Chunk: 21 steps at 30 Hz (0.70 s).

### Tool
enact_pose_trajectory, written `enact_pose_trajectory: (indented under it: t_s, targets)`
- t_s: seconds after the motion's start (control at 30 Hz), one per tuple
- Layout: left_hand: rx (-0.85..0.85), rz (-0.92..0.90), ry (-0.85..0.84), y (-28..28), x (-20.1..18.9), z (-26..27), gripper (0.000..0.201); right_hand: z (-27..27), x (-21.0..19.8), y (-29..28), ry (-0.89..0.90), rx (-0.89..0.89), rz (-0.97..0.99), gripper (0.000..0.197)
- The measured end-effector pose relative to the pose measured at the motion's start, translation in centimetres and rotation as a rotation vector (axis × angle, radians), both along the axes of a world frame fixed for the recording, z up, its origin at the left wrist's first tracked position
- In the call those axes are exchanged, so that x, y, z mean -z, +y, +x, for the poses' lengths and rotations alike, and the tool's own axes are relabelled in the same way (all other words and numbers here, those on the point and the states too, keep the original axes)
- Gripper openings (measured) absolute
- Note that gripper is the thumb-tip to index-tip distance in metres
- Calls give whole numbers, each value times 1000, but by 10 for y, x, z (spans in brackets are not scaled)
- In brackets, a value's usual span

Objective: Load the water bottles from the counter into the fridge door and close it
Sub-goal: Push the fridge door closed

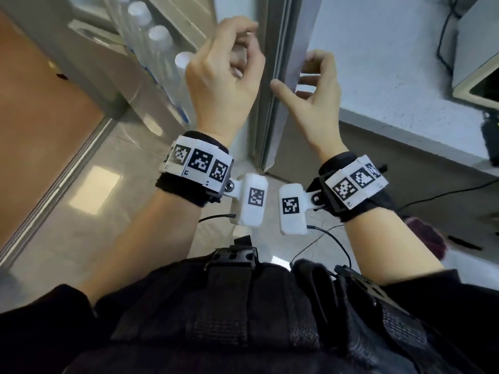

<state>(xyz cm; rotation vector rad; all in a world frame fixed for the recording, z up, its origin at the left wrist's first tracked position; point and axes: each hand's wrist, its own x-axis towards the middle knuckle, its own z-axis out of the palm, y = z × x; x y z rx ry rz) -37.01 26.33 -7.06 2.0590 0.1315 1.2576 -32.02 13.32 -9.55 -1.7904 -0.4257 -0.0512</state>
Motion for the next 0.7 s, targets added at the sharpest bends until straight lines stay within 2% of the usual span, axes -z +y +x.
enact_pose_trajectory:
  t_s: [0.2, 0.43, 0.53, 0.7]
  targets:
    - [-152, 13, -23, 19, -3, -63, 32, -45, 3, 37, -72, -205, 25, 46]
    - [-428, -41, -18, 80, -4, -126, 31, -87, -2, 109, -28, -513, -22, 36]
    - [-505, -45, 17, 113, -3, -150, 35, -104, -4, 150, -23, -589, -27, 32]
    - [-534, -25, 93, 182, 0, -183, 43, -133, -7, 224, -52, -634, -37, 29]
